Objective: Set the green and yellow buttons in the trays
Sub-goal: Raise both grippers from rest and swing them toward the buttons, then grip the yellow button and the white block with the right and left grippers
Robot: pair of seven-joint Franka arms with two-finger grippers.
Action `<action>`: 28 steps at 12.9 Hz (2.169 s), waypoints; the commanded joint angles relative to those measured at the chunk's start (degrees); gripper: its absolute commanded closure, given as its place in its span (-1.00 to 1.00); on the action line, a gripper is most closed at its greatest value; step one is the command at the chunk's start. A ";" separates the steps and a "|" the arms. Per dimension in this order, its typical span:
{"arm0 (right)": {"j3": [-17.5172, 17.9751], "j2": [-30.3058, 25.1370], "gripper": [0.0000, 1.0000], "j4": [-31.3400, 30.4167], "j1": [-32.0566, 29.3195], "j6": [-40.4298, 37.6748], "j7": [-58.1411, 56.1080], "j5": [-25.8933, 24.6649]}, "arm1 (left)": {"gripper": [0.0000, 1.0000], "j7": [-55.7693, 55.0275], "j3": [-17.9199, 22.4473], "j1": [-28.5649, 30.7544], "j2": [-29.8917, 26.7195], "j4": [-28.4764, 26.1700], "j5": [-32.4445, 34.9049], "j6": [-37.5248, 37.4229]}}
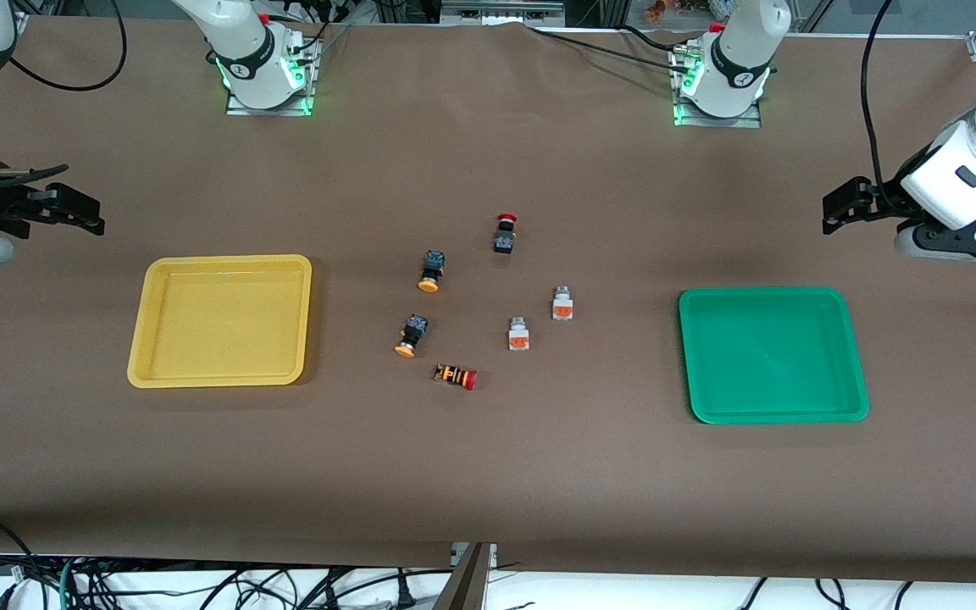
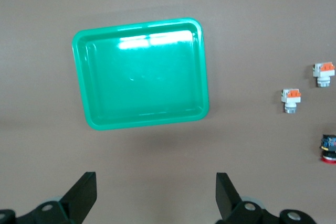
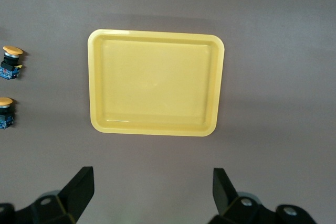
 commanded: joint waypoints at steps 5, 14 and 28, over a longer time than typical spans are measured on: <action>0.57 0.83 -1.00 1.49 -0.38 -0.28 0.94 -0.23 | -1.00 1.10 0.23 0.66 1.12 1.77 -1.01 -3.79; 0.74 10.48 -1.00 0.96 1.46 3.06 1.11 0.64 | -1.00 -5.55 -2.14 -6.43 14.37 0.99 -4.61 3.12; 0.83 24.90 -1.00 -6.14 32.66 27.39 44.00 11.72 | -1.00 -18.50 -2.32 -24.47 33.63 -8.59 -4.70 41.80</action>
